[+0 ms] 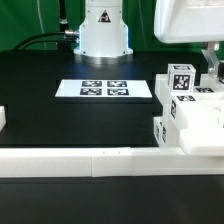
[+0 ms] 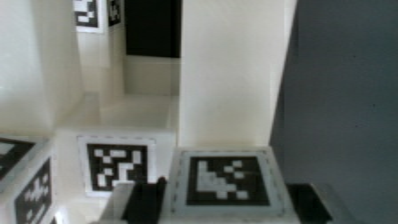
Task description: Assemble chair
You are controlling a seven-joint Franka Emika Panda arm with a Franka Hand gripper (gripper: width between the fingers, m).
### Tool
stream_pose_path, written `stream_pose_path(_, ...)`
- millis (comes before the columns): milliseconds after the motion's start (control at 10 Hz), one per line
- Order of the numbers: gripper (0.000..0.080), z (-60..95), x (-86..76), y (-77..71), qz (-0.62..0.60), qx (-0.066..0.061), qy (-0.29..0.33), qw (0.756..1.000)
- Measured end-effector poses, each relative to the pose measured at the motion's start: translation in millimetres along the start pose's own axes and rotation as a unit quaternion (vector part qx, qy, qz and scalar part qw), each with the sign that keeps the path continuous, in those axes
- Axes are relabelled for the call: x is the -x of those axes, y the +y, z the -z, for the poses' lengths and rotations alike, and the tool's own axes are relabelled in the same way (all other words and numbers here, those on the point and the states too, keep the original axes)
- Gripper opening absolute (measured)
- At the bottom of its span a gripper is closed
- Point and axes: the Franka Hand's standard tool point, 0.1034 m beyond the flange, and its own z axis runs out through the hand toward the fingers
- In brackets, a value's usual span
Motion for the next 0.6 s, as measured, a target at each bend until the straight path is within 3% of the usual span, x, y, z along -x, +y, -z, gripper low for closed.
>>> stream_pose_path(200,0.0282,-0.2,-1.9,-0.1,-0.082,-0.008,0.013,0.997)
stream_pose_path(600,0.0282,0.4,-5.7,-1.6,-0.282,-0.027,0.042,0.958)
